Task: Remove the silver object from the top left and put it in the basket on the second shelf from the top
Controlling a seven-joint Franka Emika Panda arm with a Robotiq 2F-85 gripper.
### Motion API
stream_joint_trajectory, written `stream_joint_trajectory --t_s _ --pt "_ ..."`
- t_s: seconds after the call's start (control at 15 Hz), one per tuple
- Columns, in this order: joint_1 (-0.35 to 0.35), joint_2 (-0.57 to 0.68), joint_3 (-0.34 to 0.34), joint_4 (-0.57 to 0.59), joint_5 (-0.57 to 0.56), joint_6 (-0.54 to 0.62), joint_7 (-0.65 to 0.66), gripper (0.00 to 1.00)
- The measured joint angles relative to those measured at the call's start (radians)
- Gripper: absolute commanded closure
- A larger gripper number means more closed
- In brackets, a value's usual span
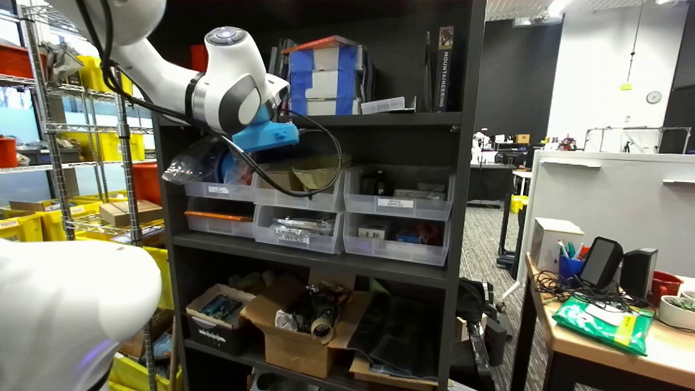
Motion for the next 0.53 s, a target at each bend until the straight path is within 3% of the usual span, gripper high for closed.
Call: stream_joint_trajectory --t_s 0.33,0.53 --pt "-0.017 -0.102 0.07 -0.035 0.001 -0.067 0.003 0.0" --pt "-0.017 -0.172 0.123 -0.04 0.023 -0.198 0.021 0.0"
